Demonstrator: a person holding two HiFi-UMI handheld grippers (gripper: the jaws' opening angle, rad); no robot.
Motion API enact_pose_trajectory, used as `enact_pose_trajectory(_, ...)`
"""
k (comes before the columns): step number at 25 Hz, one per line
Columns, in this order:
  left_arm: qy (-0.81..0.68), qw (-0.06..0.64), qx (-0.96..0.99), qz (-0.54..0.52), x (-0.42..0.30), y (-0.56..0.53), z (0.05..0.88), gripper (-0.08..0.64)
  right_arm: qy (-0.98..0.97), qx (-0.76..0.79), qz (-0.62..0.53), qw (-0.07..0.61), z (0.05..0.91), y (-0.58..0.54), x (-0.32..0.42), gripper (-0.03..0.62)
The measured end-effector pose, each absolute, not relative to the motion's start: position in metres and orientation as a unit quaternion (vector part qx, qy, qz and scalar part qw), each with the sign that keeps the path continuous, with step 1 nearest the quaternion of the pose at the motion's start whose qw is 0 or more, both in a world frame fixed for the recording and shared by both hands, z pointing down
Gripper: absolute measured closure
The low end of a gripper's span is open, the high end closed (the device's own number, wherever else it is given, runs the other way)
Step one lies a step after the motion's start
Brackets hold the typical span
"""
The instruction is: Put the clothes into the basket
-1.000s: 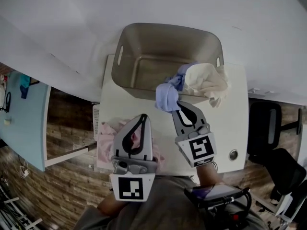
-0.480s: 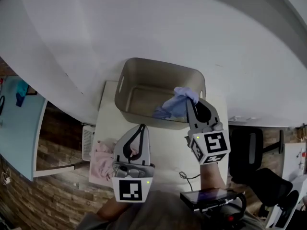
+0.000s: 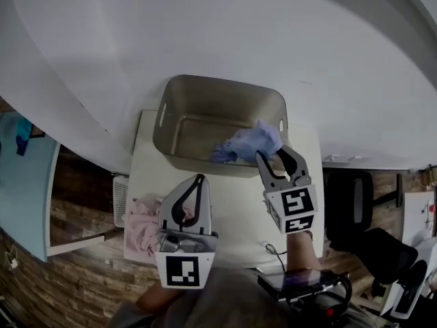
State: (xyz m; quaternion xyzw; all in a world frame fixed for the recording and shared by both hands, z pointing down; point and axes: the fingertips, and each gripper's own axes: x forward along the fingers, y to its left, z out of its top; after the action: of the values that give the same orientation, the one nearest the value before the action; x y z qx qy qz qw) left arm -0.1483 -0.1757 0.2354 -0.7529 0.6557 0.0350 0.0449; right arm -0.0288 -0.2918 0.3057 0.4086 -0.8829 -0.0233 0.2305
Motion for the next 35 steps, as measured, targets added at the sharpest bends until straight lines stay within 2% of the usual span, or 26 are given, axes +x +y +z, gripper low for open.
enact_pose_trajectory(2, 0.647, 0.041, -0.761, 0.039, -0.142, -0.174, 0.238, 0.551, -0.884, 0.401, -0.008, 0.241, 0.317, -0.279, -0.022, 0.414)
enact_pose_trajectory(17, 0.620, 0.049, -0.783, 0.019, -0.081, -0.128, 0.236, 0.551, -0.903, 0.381, 0.037, 0.193, 0.332, -0.193, 0.019, 0.413)
enact_pose_trajectory(20, 0.631, 0.045, -0.775, 0.019, -0.070, -0.113, 0.233, 0.551, -0.912, 0.371, 0.035, 0.171, 0.325, -0.176, 0.027, 0.449)
enact_pose_trajectory(25, 0.642, 0.041, -0.765, 0.032, -0.051, -0.083, 0.223, 0.551, -0.929, 0.346, 0.036, 0.125, 0.313, -0.141, 0.041, 0.554)
enact_pose_trajectory(35, 0.680, 0.092, -0.727, 0.026, -0.033, -0.036, 0.197, 0.551, -0.960, 0.260, 0.001, 0.101, 0.293, -0.083, 0.027, 0.568)
